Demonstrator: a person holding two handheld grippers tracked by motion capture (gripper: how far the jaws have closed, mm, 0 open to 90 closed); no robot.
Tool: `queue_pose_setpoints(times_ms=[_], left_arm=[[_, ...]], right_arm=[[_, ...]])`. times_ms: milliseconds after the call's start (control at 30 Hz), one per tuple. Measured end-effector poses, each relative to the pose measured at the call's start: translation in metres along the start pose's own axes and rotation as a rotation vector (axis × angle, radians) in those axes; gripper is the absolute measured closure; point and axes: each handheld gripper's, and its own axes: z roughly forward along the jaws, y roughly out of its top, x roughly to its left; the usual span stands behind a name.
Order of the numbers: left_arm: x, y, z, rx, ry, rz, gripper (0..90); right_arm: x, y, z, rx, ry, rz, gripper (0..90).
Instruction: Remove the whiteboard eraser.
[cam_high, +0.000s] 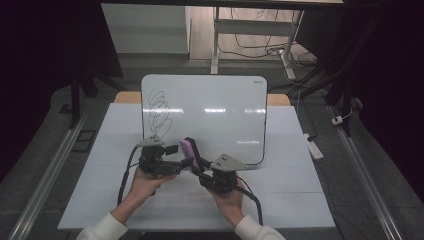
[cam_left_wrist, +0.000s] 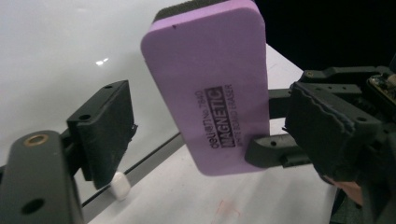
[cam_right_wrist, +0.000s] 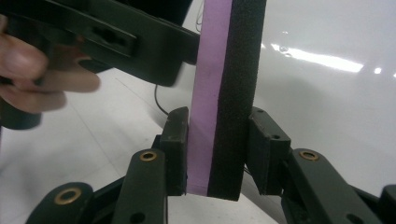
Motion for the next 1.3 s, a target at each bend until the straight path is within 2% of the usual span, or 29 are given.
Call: queue_pose_setpoints(times_ms=[300,400,467,567,933,1033,1167,1233,1300], left_arm=[[0.000,0.002,0.004,-0.033,-0.020,-0.019,27.5],[-0.002,0.002,0.005,-0.046,-0.026,-0.017,35.1],[-0.002,0.002,0.006,-0.048,-0.027,-0.020,36.5],[-0.002,0.002,0.006,-0.046,-0.033,-0.027,37.3],[-0.005,0.002,0.005,-0.048,-0.025,-0.005,39.5],[-0.004,0.003,0.003,-0.052,-0.026,-0.006,40.0],[-0.001,0.004,-0.002,-0.062,-0.054,-0.025,40.4],[-0.001,0.005,-0.004,-0.061,-0.055,-0.014,40.5],[-0.003,0.006,-0.006,-0.064,-0.033,0.007,40.7]], right_arm=[[0.004,-0.001,-0.001,-0.038,0.010,0.002,62.0],[0.004,-0.001,-0.001,-0.044,0.021,0.029,61.9],[0.004,-0.002,-0.001,-0.051,0.021,0.041,61.9],[0.003,-0.003,-0.001,-0.053,0.025,0.045,61.8],[0.002,-0.002,0.000,-0.032,0.036,0.028,59.5],[0.001,-0.002,-0.001,-0.028,0.036,0.027,55.2],[-0.005,0.000,-0.005,-0.041,0.040,0.045,47.7],[-0.006,0.001,-0.010,-0.042,0.042,0.036,45.7],[-0.007,0.001,-0.015,-0.048,0.042,0.031,45.1]])
